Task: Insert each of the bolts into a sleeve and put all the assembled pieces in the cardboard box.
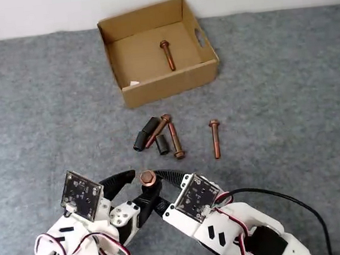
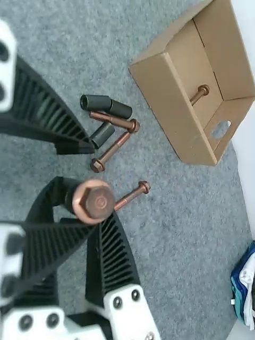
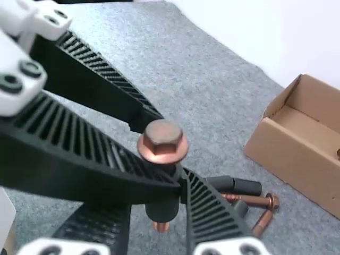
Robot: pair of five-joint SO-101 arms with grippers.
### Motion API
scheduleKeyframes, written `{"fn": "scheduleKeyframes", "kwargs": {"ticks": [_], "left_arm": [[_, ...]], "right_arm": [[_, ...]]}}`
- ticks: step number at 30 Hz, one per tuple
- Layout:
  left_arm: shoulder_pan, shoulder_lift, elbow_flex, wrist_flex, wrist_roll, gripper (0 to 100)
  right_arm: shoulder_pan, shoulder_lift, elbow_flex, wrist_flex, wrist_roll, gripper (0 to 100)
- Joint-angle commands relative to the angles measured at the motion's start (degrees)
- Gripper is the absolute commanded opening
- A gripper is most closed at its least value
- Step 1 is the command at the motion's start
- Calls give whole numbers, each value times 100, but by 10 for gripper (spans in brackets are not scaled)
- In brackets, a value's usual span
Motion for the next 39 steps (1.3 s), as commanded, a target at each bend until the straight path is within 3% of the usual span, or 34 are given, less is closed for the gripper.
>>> {"fn": "scheduleKeyframes", "kwargs": {"ticks": [1, 14, 24, 31, 35, 39], "left_arm": [[-44, 501, -541, 97, -114, 193], [554, 2066, -2229, 510, 782, 193], [492, 1503, -2325, 589, 782, 183], [-431, 985, -2299, 62, 607, 7], [-782, 853, -2229, 62, 466, 6], [-1574, 712, -1719, 62, 457, 6]], "right_arm": [[-13, -75, -360, -180, 53, 8], [-4, -75, -352, -180, 53, 8], [426, -75, -352, -180, 53, 8], [488, -75, -360, -136, 18, 8], [514, -75, -360, -127, 9, 8], [734, -22, -369, -119, -369, 8]]}}
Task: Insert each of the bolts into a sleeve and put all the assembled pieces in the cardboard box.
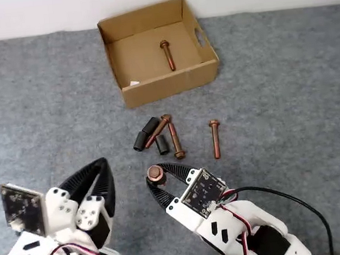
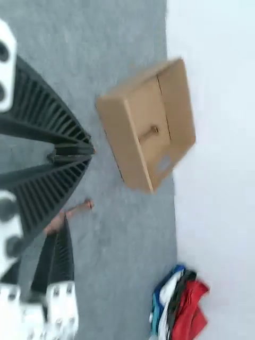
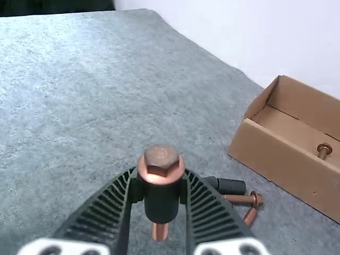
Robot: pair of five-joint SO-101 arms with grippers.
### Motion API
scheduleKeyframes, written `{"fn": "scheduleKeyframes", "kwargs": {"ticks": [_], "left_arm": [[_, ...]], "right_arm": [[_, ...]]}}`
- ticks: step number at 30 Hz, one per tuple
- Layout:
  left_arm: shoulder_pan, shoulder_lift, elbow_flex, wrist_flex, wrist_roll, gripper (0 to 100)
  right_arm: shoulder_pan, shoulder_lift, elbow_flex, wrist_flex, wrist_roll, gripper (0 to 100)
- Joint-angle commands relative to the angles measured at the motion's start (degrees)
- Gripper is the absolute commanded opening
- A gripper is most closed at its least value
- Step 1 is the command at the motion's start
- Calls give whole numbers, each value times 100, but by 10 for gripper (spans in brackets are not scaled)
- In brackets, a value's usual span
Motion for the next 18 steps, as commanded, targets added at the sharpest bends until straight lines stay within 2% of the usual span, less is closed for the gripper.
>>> {"fn": "scheduleKeyframes", "kwargs": {"ticks": [1, 3, 8, 12, 18], "left_arm": [[-712, -97, 426, -193, -79, 6], [-1108, -185, 884, -352, -185, 6], [-1916, -501, 2053, -1002, -1204, 6], [-2145, -800, 3099, -1363, -1811, 6], [-2242, -1240, 4488, -1565, -1855, 6]], "right_arm": [[488, -13, -343, -110, -466, 8], [963, -4, -440, -84, -738, 8], [1886, 760, -1495, 796, -1398, 8], [2343, 2141, -2646, 1051, -1793, 8], [2536, 4321, -4475, 1024, -1811, 8]]}}
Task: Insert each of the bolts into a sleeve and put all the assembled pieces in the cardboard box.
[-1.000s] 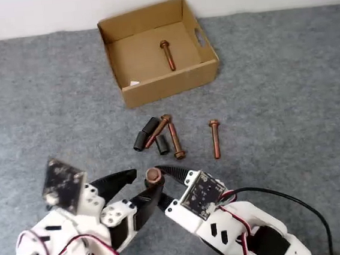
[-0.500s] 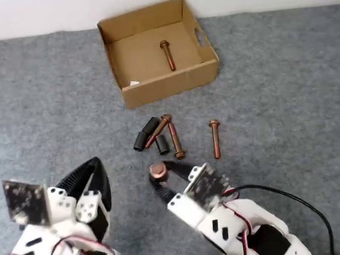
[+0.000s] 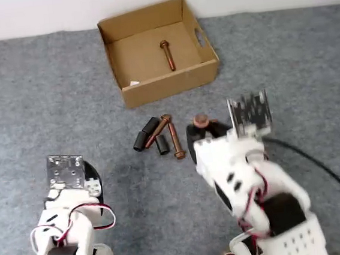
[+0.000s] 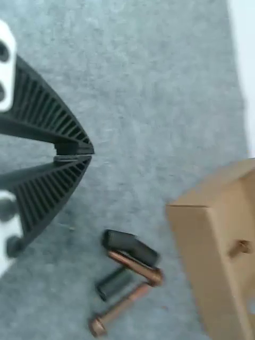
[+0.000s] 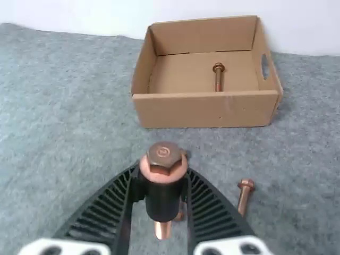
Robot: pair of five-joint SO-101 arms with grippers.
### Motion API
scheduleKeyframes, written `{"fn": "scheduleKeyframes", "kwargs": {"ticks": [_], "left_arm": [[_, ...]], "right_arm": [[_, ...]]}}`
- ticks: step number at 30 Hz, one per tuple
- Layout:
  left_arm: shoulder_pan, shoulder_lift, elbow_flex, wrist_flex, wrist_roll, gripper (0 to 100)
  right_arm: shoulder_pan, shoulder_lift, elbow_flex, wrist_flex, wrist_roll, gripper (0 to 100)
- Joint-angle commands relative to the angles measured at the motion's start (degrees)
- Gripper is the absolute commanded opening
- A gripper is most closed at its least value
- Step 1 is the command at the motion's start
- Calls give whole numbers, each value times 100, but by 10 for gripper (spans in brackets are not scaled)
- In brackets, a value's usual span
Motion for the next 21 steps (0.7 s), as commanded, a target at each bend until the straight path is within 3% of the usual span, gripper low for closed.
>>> {"fn": "scheduleKeyframes", "kwargs": {"ticks": [1, 11, 21], "left_arm": [[-35, -105, 567, -202, -62, 6], [-167, -79, 1367, -826, -44, 6], [-193, -62, 1367, -158, -44, 6]], "right_arm": [[119, 1262, -1415, -48, -70, 8], [418, 4611, -4299, -681, 79, 8], [541, 7802, -6611, -2105, 905, 8]]}}
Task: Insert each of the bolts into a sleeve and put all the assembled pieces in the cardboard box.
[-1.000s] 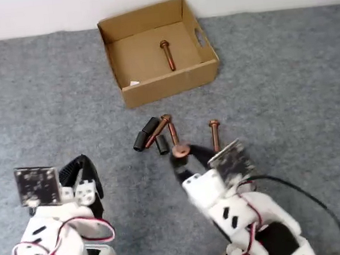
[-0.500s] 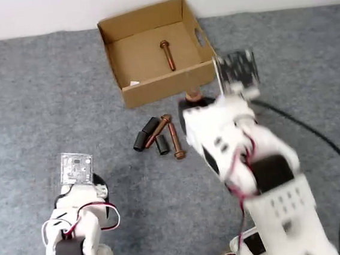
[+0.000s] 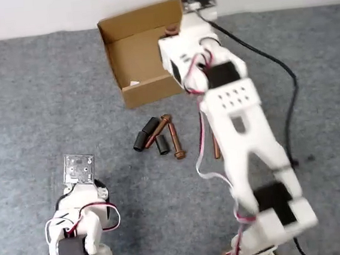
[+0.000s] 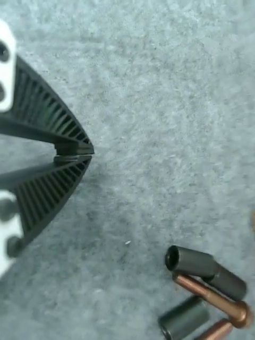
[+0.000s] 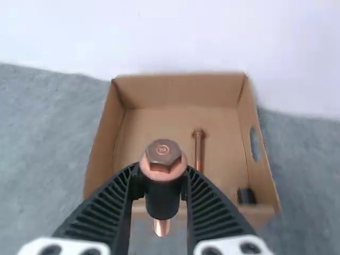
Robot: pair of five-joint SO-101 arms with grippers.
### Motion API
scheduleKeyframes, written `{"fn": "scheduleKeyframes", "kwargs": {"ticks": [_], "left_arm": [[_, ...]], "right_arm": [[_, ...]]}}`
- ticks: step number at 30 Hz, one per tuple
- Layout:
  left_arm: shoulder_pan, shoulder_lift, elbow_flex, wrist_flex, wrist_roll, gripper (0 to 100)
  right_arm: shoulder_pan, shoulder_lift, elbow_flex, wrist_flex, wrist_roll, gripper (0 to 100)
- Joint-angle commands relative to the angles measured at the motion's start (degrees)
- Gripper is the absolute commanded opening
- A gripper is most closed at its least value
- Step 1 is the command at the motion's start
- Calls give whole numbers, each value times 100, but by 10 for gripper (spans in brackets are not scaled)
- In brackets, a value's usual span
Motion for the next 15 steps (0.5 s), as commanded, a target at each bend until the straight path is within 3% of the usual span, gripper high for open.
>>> {"fn": "scheduleKeyframes", "kwargs": {"ticks": [1, 15], "left_arm": [[-26, -35, -31, 44, 0, 6], [-26, -35, -31, 70, 0, 6]], "right_arm": [[66, 866, -1073, -567, 369, 8], [-84, 3837, -3235, -1086, 1160, 8]]}}
